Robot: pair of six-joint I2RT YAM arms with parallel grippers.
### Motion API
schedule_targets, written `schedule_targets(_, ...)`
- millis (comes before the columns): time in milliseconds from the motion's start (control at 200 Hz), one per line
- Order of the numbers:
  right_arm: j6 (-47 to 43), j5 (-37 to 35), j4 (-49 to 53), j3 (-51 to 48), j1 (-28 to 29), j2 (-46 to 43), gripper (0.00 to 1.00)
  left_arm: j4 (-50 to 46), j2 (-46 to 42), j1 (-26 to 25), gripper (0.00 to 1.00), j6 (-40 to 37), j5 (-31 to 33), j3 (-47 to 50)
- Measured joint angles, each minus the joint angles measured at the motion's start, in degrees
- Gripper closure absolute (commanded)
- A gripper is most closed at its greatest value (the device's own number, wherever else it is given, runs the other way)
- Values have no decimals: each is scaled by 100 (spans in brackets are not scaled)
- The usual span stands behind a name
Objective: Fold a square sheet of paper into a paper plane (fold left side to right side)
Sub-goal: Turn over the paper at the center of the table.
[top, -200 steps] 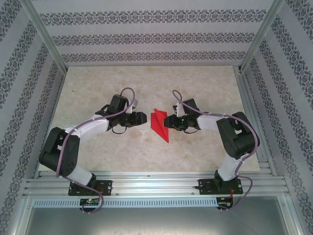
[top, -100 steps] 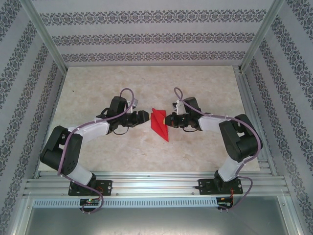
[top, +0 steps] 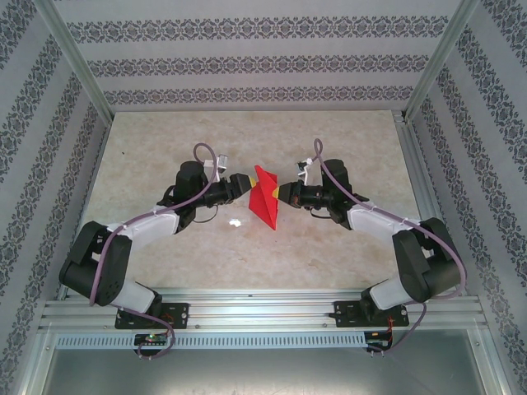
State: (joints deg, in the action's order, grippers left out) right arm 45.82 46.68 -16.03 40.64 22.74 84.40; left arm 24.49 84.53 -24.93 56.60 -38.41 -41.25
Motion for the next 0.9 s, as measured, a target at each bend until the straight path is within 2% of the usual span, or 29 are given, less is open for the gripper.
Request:
schedule_targets(510,1364,321,-1235,-179,129,-138,100,487,74,-227,55,295,-72,-4)
schedule_targets(729,1818,407,-1834,-273,192,-118,100,560,153,-299,67,341,-142,-39)
schedule_targets(899,1882,402,-1893,-304,192,-81,100,595,153,-299,77,356,-162,-70)
